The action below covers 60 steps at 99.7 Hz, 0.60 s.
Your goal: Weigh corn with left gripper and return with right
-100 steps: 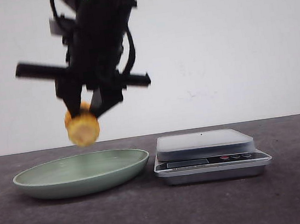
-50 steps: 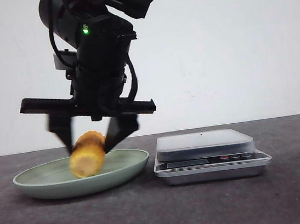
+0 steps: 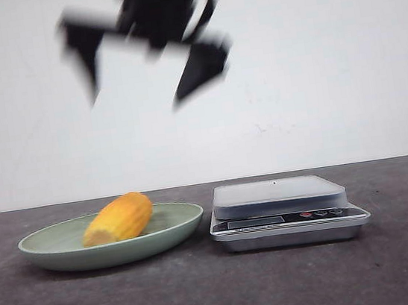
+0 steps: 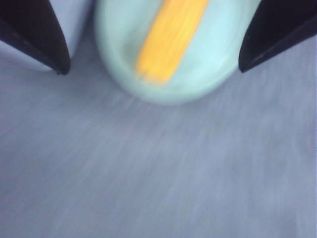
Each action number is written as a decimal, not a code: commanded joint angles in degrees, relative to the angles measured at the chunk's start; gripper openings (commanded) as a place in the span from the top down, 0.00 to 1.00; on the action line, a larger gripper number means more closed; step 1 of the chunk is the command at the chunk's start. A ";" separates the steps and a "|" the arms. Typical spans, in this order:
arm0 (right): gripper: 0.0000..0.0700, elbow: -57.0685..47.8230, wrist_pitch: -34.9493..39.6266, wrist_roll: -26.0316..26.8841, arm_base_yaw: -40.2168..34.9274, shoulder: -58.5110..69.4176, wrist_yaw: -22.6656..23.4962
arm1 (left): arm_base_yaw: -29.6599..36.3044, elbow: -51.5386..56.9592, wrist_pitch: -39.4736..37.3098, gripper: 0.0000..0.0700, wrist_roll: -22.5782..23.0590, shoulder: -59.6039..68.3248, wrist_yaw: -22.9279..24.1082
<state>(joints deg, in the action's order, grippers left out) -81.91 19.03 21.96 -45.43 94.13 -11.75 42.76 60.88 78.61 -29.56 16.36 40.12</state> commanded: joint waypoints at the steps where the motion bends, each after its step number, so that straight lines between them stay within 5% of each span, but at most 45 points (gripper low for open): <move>1: 0.02 -1.07 1.86 -3.91 1.62 -4.72 -0.35 | 0.37 0.57 -0.63 0.27 0.48 0.07 -0.07; 39: 0.02 -1.03 25.49 -15.04 11.41 -40.83 -5.35 | 0.44 0.55 -5.38 0.27 2.54 0.07 -0.20; 60: 0.02 -0.42 38.05 -12.70 11.39 -54.60 -6.71 | 0.44 0.55 -10.67 0.27 5.33 0.07 -2.80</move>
<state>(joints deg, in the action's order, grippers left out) -82.00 55.46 8.23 -33.67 41.80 -18.24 42.78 60.88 69.32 -26.11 16.36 37.58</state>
